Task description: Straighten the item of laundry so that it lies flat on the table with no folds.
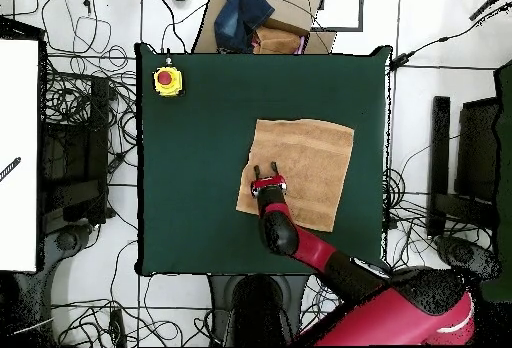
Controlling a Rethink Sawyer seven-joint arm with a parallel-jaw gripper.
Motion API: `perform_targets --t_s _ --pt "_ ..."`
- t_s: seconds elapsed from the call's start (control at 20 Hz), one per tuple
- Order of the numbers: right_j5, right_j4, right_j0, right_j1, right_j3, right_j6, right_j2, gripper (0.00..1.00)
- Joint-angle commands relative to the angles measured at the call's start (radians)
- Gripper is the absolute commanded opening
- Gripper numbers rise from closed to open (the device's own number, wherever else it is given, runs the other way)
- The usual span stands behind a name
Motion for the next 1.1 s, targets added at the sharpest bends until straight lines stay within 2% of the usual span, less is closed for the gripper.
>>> perform_targets --t_s 0.05,0.15,0.25,0.4,0.55,0.75,1.1 --pt "0.050 0.141 0.113 -0.045 -0.133 0.292 0.035 1.00" --pt "0.065 0.169 0.150 -0.088 -0.127 0.268 0.020 1.00" --pt "0.113 0.179 0.157 -0.095 -0.146 0.263 0.025 1.00" --pt "0.149 0.313 0.206 -0.178 -0.086 0.273 -0.015 1.00" --pt "0.235 0.421 0.252 -0.273 -0.025 0.273 -0.043 1.00" --pt "0.224 0.432 0.233 -0.277 -0.001 0.298 -0.022 1.00" --pt "0.172 0.338 0.181 -0.176 -0.061 0.308 0.010 1.00"
